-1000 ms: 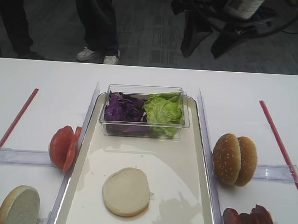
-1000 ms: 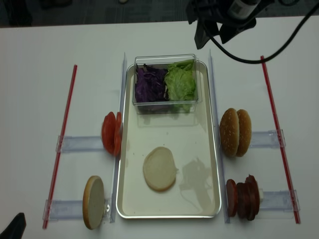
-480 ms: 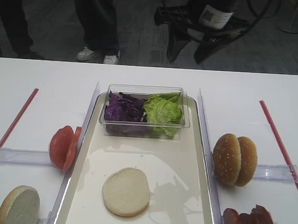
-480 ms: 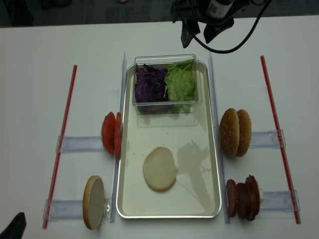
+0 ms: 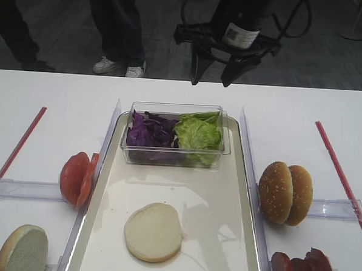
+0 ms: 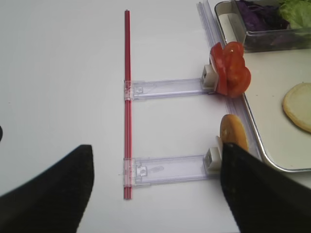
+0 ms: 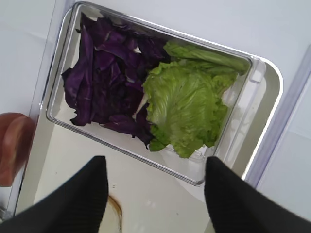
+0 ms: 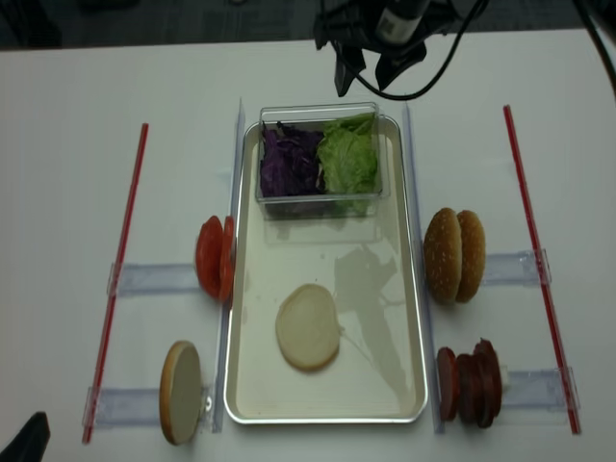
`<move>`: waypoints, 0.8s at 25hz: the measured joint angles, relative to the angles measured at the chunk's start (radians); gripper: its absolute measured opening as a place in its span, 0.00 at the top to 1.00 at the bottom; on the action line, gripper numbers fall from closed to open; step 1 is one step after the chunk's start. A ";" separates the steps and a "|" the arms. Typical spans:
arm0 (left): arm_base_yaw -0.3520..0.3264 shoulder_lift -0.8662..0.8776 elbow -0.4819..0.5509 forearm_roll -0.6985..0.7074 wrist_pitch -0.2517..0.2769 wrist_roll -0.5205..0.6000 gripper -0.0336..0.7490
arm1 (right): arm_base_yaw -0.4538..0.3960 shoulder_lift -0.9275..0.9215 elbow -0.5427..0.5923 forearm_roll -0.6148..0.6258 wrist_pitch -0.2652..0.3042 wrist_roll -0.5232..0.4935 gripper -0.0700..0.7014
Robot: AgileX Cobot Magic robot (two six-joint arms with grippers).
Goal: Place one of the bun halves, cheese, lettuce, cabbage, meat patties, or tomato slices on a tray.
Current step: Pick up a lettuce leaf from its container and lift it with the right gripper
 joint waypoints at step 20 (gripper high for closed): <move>0.000 0.000 0.000 0.001 0.000 0.000 0.30 | 0.042 0.175 -0.085 -0.023 -0.005 0.000 0.39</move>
